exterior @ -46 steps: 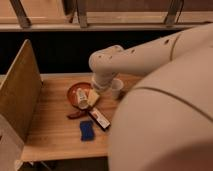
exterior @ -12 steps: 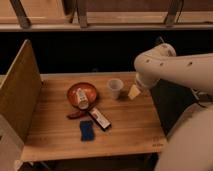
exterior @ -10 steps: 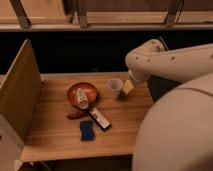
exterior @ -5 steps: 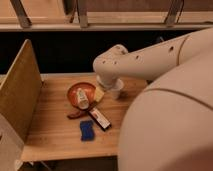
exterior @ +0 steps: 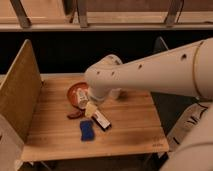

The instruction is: Move the arm in a circular motion

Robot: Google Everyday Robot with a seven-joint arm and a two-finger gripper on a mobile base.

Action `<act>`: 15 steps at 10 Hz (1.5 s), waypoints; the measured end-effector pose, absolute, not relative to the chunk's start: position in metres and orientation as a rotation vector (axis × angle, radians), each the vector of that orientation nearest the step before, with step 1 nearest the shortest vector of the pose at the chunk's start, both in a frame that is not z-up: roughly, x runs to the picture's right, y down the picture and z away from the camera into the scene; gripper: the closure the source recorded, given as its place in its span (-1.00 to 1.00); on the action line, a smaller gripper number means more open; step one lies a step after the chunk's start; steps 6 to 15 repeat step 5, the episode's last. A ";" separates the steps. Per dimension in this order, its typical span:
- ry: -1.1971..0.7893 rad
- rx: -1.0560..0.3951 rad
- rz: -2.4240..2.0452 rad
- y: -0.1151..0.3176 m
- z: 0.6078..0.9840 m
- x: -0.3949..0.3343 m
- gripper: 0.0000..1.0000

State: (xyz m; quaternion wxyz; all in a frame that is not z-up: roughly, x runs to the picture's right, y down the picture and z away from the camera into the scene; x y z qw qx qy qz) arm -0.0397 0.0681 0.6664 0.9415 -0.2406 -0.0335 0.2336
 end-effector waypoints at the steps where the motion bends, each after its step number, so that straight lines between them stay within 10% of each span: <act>1: -0.059 -0.472 0.486 0.067 0.660 -0.027 -0.60; 5: 0.087 -0.302 0.755 0.026 0.646 0.101 -0.60; 15: 0.087 -0.302 0.755 0.026 0.646 0.101 -0.60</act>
